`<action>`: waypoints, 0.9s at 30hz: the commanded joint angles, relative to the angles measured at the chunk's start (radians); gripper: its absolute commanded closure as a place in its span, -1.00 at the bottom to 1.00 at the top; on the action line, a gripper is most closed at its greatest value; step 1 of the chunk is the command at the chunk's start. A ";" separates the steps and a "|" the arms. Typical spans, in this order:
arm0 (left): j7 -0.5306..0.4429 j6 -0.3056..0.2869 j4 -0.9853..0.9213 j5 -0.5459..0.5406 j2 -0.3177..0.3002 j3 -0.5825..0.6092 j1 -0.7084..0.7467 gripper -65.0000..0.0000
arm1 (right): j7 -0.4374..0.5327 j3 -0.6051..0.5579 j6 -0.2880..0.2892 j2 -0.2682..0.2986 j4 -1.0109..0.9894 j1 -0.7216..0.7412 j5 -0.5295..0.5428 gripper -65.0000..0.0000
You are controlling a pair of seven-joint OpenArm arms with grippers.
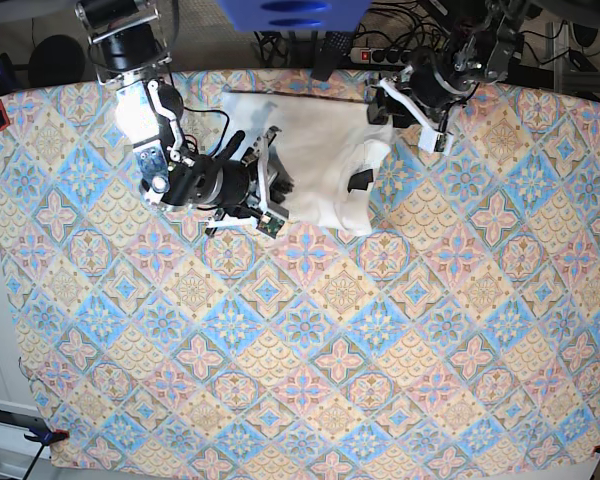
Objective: Fold the T-shirt properly
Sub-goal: 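Hold the bundle with the right gripper and push it with the left gripper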
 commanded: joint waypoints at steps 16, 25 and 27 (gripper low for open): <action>-0.012 -0.016 0.228 -0.010 0.054 -0.153 0.233 0.08 | 0.064 0.012 -0.001 0.001 -0.195 0.149 0.021 0.66; -0.012 -0.016 0.073 -0.004 0.059 -0.012 0.094 0.08 | 0.064 0.012 -0.001 0.004 -0.264 0.150 0.019 0.66; -0.012 -0.014 0.026 -0.002 0.082 0.010 0.043 0.08 | 0.065 0.012 -0.001 0.004 -0.287 0.150 0.017 0.66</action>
